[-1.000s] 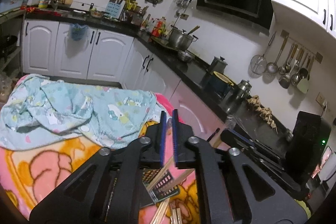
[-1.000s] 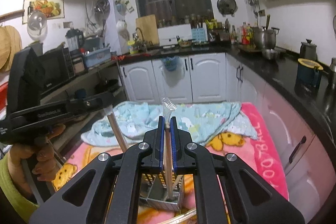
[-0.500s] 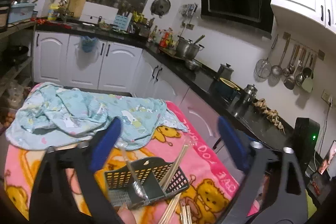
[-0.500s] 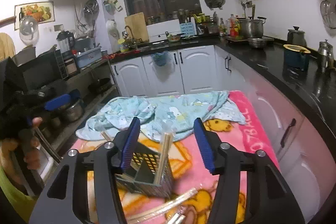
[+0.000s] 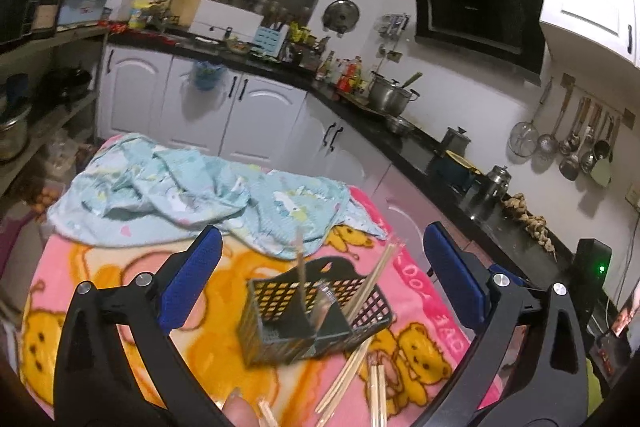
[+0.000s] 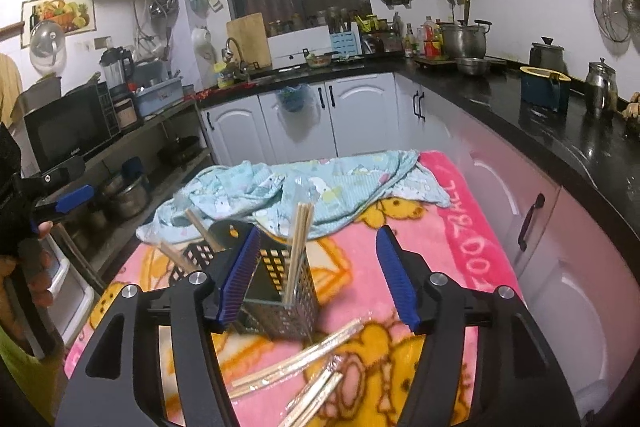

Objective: Organize utensils
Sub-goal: 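Withdraw both open tools from the caddy, then move both open tools down toward the remaining wrapped chopsticks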

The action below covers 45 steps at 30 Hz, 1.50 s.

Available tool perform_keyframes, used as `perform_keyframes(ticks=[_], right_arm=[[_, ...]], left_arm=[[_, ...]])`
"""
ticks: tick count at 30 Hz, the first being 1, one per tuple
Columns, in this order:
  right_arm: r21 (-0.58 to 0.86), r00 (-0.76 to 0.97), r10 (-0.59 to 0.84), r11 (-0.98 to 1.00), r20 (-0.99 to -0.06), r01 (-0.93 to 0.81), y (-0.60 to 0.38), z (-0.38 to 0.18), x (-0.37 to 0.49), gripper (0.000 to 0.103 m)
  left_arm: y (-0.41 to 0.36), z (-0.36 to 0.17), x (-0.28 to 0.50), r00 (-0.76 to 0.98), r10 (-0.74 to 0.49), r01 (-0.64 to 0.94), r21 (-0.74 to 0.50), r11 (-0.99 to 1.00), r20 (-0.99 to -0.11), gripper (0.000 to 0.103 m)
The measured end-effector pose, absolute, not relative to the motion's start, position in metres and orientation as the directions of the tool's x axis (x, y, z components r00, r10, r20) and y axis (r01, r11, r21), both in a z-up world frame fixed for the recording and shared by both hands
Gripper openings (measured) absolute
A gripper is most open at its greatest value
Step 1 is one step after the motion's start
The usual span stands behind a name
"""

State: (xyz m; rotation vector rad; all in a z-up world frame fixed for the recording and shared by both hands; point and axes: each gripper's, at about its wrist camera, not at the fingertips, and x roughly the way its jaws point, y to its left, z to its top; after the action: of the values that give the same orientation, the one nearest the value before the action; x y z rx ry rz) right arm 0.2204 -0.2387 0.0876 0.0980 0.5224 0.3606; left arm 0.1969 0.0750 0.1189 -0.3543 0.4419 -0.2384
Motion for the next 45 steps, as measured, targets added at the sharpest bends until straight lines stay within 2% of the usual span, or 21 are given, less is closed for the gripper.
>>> perform_keyframes(ticks=[21,45], right_arm=[[0.153,0.756,0.353,0.933,-0.551,-0.325,-0.227,0.058,0.198,0.061],[0.113,0.696,0.277,0.955,-0.662,-0.273,-0.233,-0.010,0.206,0.061]], left_arm=[[0.091,0.069,0.155,0.850,-0.238,0.074,-0.341,0.937,-0.470,0.092],[0.029,-0.024,0.163,0.694,-0.295,0.158,-0.260,0.953,-0.657,0.092]])
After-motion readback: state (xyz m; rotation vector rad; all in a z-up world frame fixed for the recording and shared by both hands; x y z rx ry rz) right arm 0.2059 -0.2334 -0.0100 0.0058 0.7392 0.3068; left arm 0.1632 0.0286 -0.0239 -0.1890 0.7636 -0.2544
